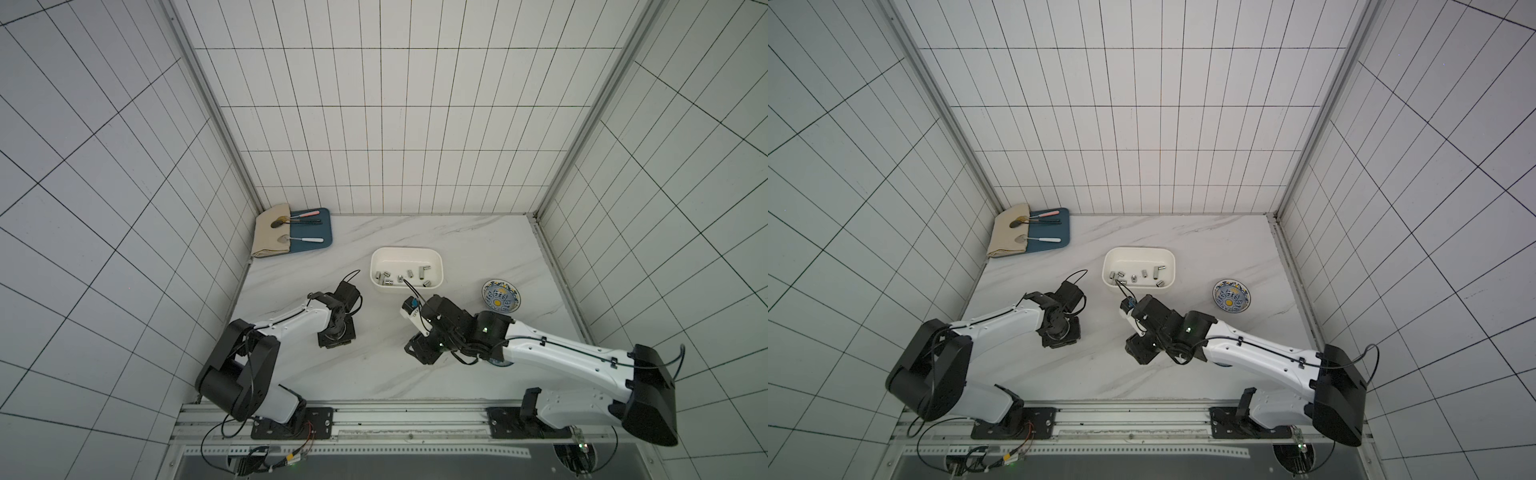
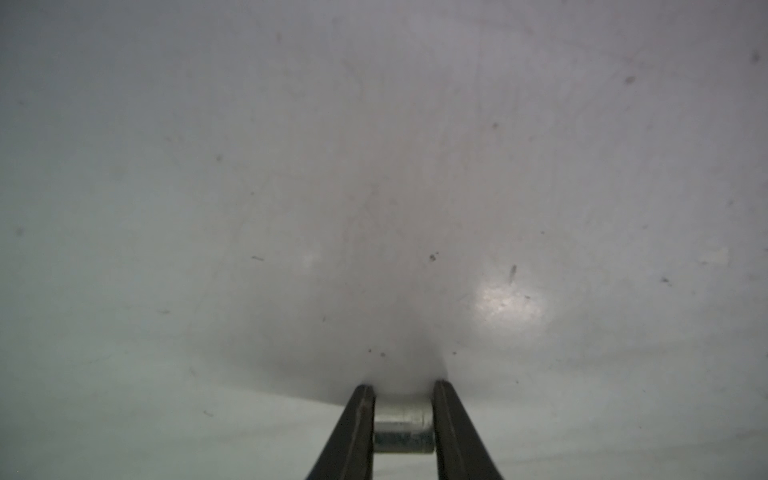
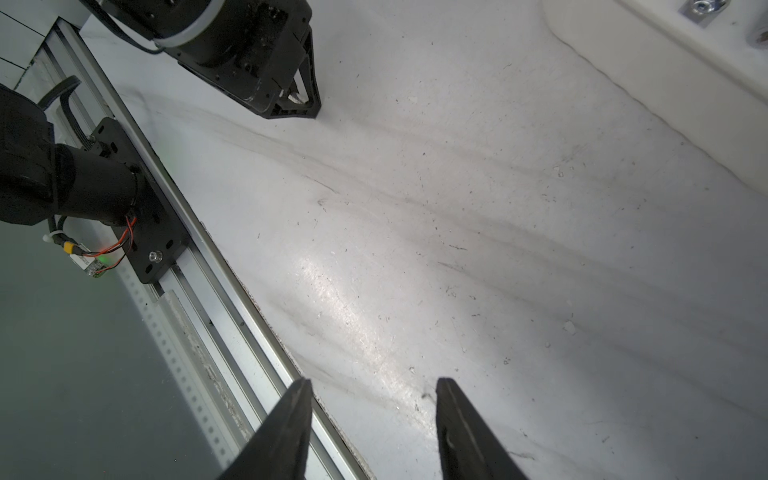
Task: Put the socket on the desktop into the storage box
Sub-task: Pick up the socket head from the center of the board, then place the socket head in the storage box.
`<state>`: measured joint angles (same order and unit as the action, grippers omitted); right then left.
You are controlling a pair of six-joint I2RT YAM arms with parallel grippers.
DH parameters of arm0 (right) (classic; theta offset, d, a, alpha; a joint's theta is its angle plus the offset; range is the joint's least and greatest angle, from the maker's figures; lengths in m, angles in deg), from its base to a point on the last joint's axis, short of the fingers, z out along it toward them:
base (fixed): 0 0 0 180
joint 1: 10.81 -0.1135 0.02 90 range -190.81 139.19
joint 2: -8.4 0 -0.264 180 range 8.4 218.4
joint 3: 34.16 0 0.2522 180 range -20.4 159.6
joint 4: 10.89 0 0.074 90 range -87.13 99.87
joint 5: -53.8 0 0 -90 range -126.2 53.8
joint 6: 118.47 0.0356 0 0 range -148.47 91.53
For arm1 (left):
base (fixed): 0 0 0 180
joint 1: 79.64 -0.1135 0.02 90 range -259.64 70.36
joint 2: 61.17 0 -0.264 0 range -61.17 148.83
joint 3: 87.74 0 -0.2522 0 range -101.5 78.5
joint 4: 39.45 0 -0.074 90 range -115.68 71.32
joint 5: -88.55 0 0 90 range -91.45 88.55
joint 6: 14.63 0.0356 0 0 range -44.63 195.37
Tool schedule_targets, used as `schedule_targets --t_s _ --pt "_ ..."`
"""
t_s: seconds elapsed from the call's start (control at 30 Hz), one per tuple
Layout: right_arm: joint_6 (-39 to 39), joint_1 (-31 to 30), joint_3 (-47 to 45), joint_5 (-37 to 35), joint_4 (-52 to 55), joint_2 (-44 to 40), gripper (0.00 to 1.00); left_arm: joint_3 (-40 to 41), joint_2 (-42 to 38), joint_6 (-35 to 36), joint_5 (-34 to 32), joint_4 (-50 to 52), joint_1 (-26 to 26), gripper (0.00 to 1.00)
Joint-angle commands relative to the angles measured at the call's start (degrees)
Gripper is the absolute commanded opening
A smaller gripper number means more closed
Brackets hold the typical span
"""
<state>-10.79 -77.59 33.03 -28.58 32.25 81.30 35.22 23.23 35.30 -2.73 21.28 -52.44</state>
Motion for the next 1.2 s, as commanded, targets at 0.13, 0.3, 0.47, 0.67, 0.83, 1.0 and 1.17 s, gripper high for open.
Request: schedule_targets --t_s 0.13,0.3,0.47,0.67,0.83,1.0,1.17 --pt "0.61 -0.32 -1.23 -1.02 -0.40 0.39 0.51 -0.64 0.59 -0.26 -0.04 -0.92 0.39 0.22" --pt "0.70 -0.28 -1.22 -1.11 -0.53 0.13 0.51 -1.30 -0.28 -0.75 0.22 -0.32 0.40 0.22" --pt "1.20 0.33 -1.27 -2.68 -0.77 -1.02 0.51 -3.81 -1.61 -0.55 0.60 1.30 0.40 0.22" --pt "1.31 3.84 -1.05 -3.25 -0.93 -4.49 0.51 -8.51 -1.27 0.05 1.01 3.20 0.39 0.22" --pt "1.23 7.12 -0.14 -2.87 0.60 -5.06 0.52 -13.75 0.24 0.62 2.03 4.12 0.42 0.22" --pt "1.15 9.15 1.12 -3.34 1.87 -5.10 0.52 -20.28 3.35 1.12 2.99 4.99 0.57 0.22" --pt "1.23 11.12 1.65 -3.13 2.42 -5.50 0.52 -27.14 7.37 1.58 3.58 5.81 1.25 0.22"
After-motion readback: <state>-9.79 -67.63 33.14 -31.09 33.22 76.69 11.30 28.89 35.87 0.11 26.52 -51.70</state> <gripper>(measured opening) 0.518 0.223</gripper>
